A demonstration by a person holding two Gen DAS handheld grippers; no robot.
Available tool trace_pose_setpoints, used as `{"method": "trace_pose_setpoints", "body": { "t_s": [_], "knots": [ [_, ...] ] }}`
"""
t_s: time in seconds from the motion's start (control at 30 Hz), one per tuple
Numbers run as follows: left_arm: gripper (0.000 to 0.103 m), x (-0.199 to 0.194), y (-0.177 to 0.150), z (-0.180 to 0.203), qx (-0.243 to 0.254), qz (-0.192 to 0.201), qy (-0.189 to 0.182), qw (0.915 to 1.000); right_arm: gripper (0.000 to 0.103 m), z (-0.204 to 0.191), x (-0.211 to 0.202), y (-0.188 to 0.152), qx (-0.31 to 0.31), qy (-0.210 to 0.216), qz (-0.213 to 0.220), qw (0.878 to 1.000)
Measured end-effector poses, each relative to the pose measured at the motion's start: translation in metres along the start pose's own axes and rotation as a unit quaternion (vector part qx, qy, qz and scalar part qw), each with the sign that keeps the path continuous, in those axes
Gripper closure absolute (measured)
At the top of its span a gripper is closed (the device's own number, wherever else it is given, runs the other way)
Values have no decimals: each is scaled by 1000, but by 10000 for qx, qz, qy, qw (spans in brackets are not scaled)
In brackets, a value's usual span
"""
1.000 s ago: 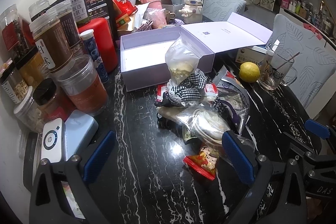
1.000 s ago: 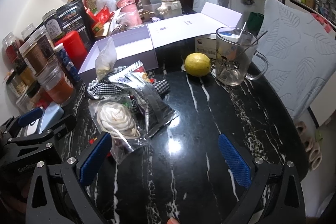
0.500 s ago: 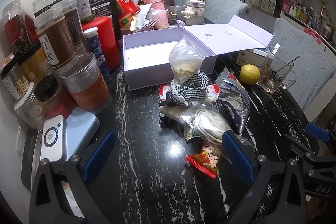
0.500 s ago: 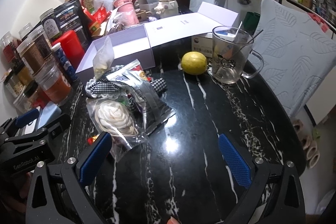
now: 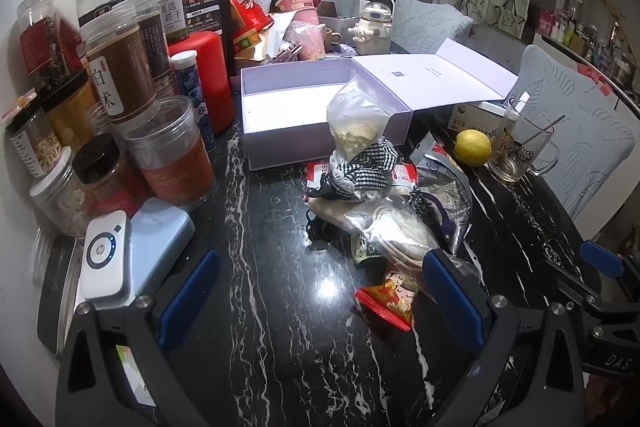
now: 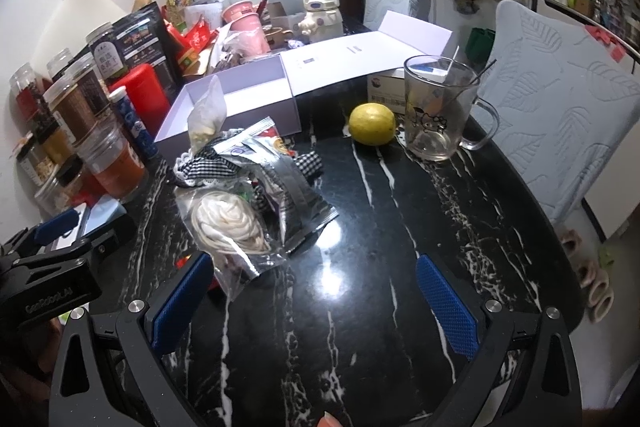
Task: Organize soft objects
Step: 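Grasp the clear coil bag with the right tool while the left grasps the red packet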
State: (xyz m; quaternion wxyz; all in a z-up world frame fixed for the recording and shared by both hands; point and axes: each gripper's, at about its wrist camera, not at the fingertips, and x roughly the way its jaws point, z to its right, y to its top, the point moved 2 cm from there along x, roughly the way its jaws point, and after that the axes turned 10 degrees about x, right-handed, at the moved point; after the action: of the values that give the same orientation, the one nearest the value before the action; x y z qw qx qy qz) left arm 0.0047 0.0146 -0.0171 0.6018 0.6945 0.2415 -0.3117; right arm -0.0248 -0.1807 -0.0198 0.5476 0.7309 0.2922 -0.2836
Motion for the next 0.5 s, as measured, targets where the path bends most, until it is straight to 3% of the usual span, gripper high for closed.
{"method": "trace_pose_setpoints", "body": {
  "t_s": [0.5],
  "knots": [
    [0, 13, -27, -15, -325, -278, -10, 9991, 0, 1, 21, -12, 24, 874, -266, 9958]
  ]
}}
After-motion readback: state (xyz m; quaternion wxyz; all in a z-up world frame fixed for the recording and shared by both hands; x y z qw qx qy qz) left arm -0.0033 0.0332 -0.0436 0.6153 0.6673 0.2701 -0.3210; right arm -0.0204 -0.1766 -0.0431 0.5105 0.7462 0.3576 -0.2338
